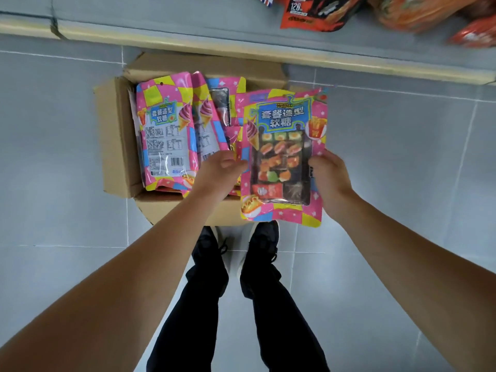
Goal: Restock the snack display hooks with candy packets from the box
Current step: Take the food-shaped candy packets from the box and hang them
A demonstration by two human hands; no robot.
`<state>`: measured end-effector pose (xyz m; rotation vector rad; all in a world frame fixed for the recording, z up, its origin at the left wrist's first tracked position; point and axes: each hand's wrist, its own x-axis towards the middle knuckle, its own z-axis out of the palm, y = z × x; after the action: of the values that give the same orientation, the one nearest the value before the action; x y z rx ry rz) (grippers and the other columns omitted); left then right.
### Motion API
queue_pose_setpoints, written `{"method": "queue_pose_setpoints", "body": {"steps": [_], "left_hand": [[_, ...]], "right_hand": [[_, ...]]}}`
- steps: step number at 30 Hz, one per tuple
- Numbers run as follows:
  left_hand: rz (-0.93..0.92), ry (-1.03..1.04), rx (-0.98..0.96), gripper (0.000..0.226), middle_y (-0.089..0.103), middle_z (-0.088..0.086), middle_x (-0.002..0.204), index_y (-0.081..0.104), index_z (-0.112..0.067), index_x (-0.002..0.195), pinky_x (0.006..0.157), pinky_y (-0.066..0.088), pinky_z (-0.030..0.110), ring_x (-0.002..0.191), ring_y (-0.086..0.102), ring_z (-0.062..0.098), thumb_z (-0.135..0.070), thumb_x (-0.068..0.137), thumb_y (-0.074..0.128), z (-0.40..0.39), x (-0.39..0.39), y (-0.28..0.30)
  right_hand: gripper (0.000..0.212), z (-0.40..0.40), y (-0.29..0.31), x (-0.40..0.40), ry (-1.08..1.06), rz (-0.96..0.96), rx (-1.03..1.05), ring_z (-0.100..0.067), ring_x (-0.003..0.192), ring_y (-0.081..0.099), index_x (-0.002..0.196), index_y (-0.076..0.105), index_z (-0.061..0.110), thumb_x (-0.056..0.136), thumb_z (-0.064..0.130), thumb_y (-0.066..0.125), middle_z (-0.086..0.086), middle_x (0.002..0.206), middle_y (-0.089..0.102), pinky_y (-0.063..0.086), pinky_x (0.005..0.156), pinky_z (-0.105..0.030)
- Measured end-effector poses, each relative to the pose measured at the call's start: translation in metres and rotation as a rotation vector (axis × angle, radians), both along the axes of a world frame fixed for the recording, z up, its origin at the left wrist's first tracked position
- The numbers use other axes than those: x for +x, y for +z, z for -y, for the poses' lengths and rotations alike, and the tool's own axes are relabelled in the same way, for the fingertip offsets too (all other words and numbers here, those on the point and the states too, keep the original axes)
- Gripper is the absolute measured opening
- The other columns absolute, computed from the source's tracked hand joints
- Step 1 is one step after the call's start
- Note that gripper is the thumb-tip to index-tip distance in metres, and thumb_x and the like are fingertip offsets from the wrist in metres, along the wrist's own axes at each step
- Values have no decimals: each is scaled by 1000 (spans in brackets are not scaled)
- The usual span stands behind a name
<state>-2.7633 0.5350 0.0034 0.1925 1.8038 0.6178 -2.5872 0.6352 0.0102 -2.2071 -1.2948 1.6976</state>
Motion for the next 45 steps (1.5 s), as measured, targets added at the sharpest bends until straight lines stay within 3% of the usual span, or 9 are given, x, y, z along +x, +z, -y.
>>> {"method": "queue_pose_setpoints", "body": {"steps": [5,9,15,18,26,30,37,40,45], "left_hand": [[155,181,-10,20,71,9,87,71,-23,79,82,56,53,89,70,37,-40,69,74,8,13,21],[145,298,2,8,71,4,82,70,-21,84,83,56,59,85,71,32,-26,81,76,19,10,67],[133,343,80,5,73,15,96,71,-15,90,85,55,60,94,70,34,-14,85,72,31,-3,167],[127,330,152,7,73,19,101,70,-11,95,84,55,59,95,70,37,-11,88,69,26,-12,232],[67,227,413,6,72,23,102,72,-11,93,85,55,60,95,70,41,-11,87,70,-1,-43,419],[1,200,523,5,73,10,83,75,-18,82,88,54,58,83,68,32,-14,84,73,-11,-60,502],[-91,97,801,11,71,21,95,73,-6,94,85,54,49,90,67,34,-14,87,71,-29,-91,653],[-151,74,929,4,73,7,82,73,-10,89,85,52,42,83,67,26,-12,86,72,-37,-102,708],[-189,41,1107,4,68,-6,66,70,-15,84,58,48,24,62,63,11,-14,88,70,-43,-110,793]], "right_hand": [[35,15,24,-2,-4,-144,-102,-26,75,61,61,72,23,80,6,48,2,65,67,44,74,-35],[27,27,59,-5,38,-155,-53,-25,79,63,82,70,9,65,24,55,-16,84,70,52,75,-43],[23,37,146,-15,6,-276,-51,-30,83,65,82,69,6,67,16,54,-25,94,69,51,78,-45],[20,35,211,-25,0,-298,-23,-39,92,68,85,71,7,74,13,55,-20,93,71,54,83,-54],[27,9,403,-50,-33,-427,149,-20,78,69,71,73,18,85,5,54,0,76,72,56,77,-40],[17,-2,486,-65,31,-443,278,-31,81,63,76,70,15,68,25,58,-10,78,67,48,77,-43],[12,-20,638,-90,50,-525,536,-38,89,66,78,73,21,72,22,62,-12,84,73,51,88,-50],[49,-33,689,-97,62,-565,637,-45,89,62,92,59,1,56,35,65,-34,110,57,49,81,-53],[62,-48,770,-106,78,-644,780,-40,101,64,103,68,7,51,41,66,-20,108,69,47,97,-49]]}}
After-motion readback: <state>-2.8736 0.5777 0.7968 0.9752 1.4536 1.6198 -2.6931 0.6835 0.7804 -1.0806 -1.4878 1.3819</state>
